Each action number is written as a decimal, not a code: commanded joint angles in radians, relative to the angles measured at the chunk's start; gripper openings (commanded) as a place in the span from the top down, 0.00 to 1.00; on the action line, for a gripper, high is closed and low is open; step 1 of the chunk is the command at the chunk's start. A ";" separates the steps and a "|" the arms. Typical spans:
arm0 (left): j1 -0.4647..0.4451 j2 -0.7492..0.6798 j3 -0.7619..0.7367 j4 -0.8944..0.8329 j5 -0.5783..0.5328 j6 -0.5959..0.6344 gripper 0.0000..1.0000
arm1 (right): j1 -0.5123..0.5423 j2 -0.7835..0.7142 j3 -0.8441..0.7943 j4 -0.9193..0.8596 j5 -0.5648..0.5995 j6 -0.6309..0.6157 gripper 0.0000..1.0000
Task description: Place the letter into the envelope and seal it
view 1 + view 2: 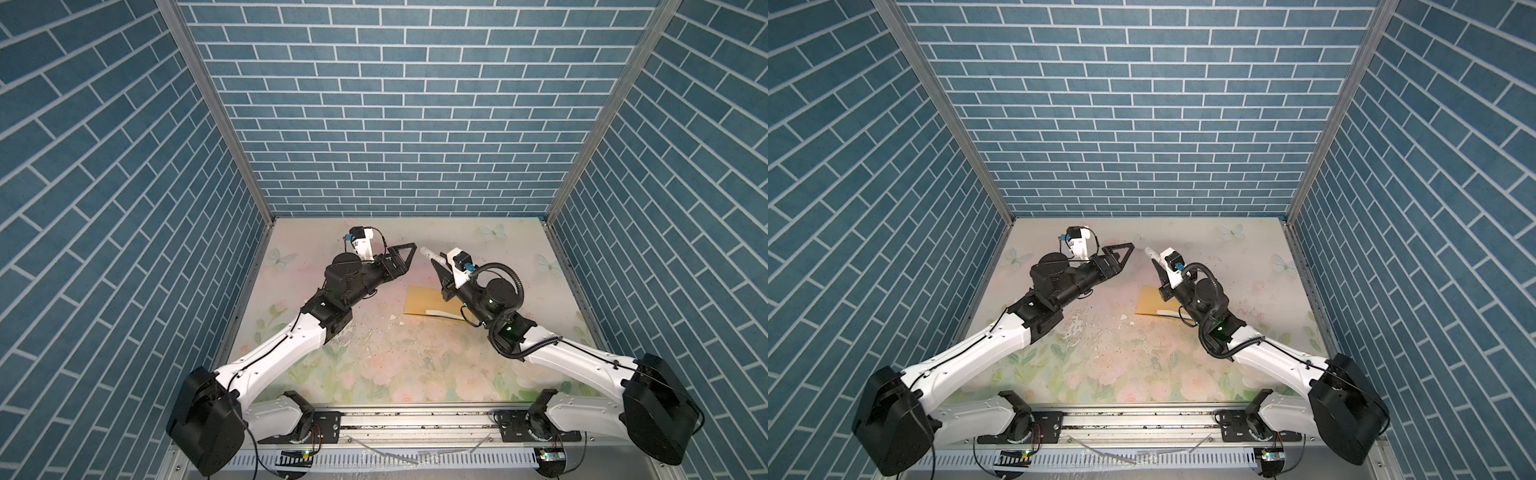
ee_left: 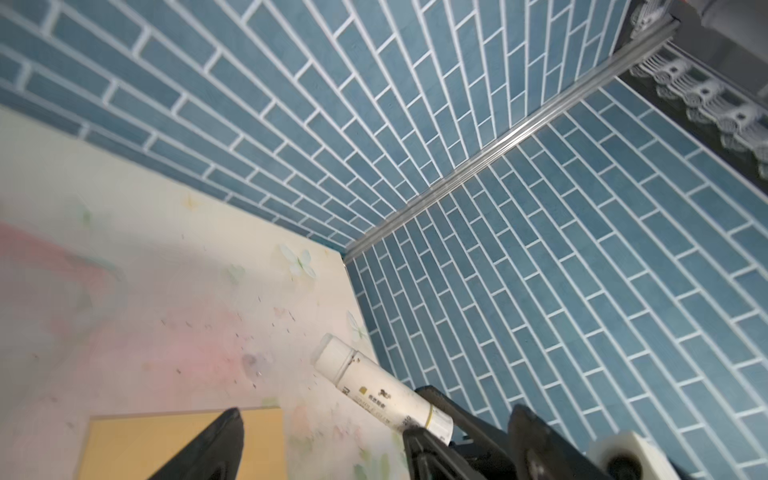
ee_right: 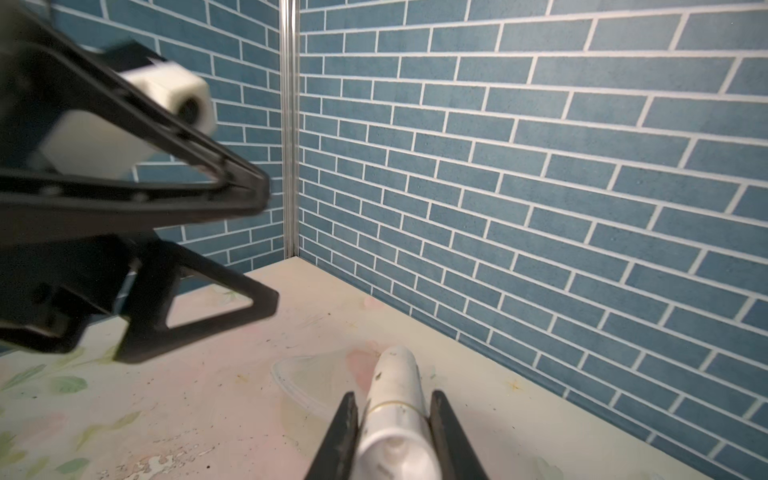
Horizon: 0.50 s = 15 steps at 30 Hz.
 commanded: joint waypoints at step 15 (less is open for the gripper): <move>-0.158 0.015 -0.082 0.048 0.007 1.056 0.01 | -0.100 -0.026 0.266 -0.679 -0.126 0.215 1.00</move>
